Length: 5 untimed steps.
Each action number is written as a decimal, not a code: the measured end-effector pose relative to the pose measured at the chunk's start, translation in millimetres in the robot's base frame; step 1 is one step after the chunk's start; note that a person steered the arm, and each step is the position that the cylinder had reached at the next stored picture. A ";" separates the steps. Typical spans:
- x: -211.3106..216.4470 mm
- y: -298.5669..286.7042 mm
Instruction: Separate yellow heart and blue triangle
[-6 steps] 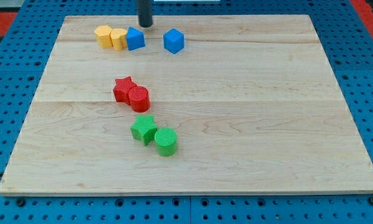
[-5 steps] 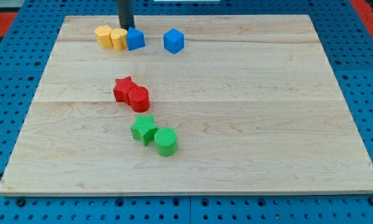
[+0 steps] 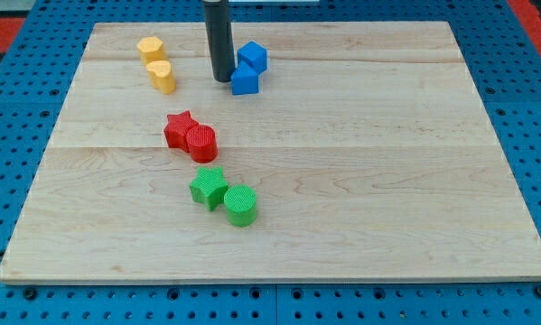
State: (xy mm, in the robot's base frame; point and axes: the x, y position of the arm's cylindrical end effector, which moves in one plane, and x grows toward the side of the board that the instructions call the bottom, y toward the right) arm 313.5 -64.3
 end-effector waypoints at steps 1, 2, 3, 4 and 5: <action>30.2 -1.9; 63.0 -4.7; 60.5 32.5; 23.4 37.9; 4.0 28.9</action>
